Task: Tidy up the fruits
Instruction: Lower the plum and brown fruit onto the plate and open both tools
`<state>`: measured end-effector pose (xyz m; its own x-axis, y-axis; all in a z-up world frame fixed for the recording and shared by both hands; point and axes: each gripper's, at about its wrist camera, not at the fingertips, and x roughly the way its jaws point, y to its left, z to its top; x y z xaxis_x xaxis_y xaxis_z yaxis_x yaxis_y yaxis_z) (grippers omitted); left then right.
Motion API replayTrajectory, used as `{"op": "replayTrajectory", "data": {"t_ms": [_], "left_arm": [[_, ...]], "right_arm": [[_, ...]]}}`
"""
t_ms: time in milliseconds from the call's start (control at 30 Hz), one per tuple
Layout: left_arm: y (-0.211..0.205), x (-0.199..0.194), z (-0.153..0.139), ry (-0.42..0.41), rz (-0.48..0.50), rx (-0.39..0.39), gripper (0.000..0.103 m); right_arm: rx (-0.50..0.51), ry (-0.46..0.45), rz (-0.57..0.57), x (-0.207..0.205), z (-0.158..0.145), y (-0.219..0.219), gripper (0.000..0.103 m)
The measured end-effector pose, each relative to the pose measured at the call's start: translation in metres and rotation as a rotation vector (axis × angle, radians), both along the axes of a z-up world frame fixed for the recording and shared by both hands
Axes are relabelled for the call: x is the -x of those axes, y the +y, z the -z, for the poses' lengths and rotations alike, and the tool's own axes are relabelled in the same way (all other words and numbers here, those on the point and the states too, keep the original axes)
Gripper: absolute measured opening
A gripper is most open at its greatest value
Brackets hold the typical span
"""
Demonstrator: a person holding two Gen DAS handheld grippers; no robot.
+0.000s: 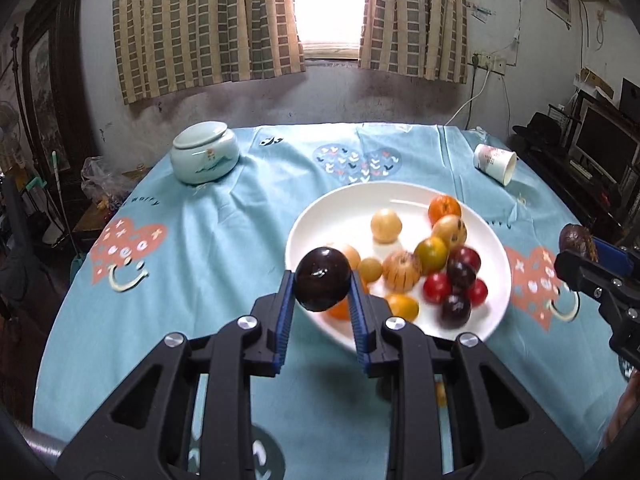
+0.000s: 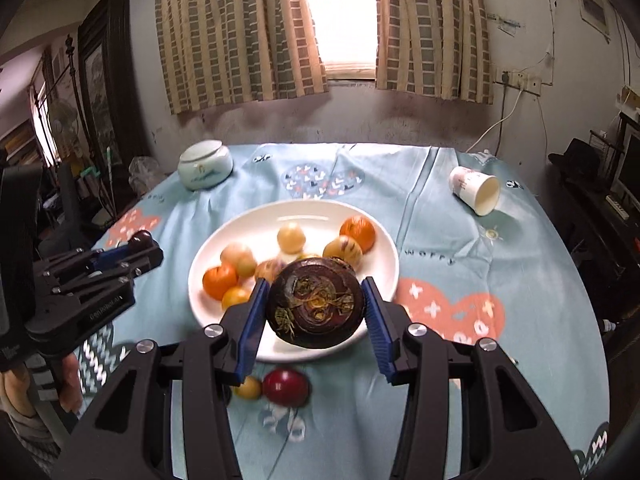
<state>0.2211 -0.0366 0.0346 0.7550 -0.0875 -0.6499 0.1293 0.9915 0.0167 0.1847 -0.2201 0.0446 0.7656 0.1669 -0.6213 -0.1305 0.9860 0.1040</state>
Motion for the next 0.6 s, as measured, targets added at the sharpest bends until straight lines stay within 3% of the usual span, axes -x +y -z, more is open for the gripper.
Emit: {"op": "replayTrajectory", "data": {"t_ms": [300,600], "left_arm": [[-0.01,-0.071,0.03,0.064,-0.021,0.033,0.027],[-0.014,-0.106,0.058,0.111,-0.024,0.019,0.027]], "right_arm": [[-0.009,0.061,-0.02,-0.075,0.036,0.02,0.047],[0.051,0.103,-0.053,-0.098,0.063,0.031,0.047]]}}
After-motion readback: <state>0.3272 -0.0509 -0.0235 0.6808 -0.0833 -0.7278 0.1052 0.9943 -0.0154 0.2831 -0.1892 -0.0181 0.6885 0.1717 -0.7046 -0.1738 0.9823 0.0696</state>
